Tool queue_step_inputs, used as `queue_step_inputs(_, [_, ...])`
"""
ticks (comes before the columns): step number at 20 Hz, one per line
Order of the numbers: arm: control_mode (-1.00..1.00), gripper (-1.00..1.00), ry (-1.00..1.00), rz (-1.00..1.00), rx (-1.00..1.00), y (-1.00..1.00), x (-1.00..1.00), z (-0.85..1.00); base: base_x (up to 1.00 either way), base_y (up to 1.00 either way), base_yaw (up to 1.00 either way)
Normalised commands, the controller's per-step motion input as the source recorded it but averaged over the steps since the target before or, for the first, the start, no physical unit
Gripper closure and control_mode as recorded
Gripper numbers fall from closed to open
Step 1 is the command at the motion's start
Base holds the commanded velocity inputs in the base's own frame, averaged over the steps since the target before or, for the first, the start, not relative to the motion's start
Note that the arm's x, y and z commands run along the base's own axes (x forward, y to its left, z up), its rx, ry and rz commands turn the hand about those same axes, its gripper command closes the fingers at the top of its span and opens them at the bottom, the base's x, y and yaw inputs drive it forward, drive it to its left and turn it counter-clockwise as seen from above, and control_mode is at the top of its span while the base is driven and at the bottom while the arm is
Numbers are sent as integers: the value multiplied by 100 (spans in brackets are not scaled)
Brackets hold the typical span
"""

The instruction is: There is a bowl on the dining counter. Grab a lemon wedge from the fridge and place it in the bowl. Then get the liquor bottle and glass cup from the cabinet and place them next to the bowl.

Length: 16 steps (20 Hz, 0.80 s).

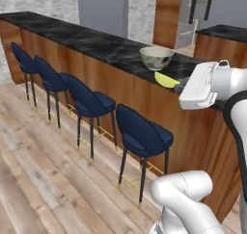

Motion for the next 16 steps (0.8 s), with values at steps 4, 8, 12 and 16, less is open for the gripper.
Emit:
queue_step_inputs(4, [100,100,0,0,0,0,0,0,43,68,-63])
queue_step_inputs(8, [100,100,0,0,0,0,0,0,27,74,-60])
queue_step_inputs(12, [100,100,0,0,0,0,0,0,20,80,-57])
queue_step_inputs(16, [100,100,0,0,0,0,0,0,9,90,-52])
